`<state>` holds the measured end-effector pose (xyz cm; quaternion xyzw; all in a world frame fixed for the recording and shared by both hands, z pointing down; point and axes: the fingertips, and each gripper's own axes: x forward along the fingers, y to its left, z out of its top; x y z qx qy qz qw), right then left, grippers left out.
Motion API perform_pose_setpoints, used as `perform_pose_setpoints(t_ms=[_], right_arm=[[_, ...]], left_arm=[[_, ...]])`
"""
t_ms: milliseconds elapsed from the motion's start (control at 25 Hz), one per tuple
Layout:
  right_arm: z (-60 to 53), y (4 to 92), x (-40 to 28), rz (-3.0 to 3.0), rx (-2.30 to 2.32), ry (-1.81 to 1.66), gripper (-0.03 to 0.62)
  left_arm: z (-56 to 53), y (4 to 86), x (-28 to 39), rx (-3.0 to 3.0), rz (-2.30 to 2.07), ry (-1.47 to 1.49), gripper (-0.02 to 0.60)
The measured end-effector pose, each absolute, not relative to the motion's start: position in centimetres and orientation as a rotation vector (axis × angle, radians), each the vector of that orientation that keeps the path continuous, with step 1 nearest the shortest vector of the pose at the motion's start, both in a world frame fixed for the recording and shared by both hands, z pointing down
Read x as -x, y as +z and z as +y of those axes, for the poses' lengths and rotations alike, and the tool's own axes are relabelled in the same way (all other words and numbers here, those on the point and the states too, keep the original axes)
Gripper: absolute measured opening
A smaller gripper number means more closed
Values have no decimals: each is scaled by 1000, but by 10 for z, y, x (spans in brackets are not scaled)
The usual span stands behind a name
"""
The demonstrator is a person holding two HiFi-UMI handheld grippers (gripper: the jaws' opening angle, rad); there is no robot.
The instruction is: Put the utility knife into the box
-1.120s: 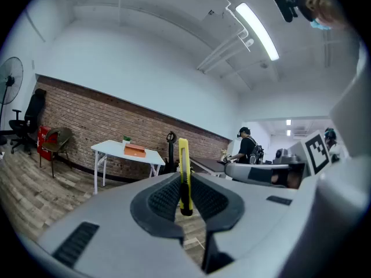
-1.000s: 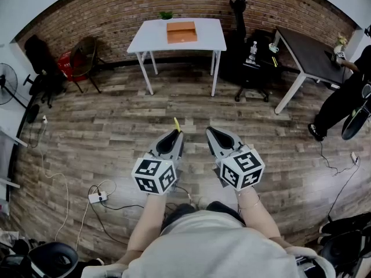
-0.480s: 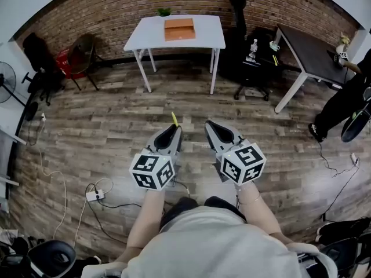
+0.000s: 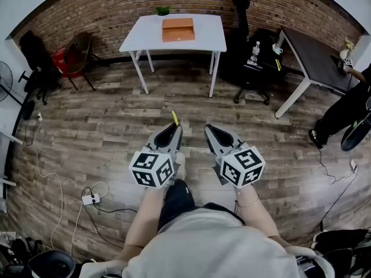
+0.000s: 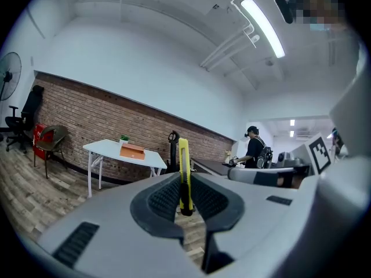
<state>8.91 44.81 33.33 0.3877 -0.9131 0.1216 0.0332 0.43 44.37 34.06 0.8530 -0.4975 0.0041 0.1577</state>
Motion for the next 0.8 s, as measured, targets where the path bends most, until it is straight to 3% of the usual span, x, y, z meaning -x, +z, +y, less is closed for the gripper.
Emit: perform_pose_setpoints(t_ms=[800], right_arm=[[85, 338, 4, -2770, -1273, 410, -2]], left_arm=[[85, 335, 83, -2506, -1287, 38, 51]])
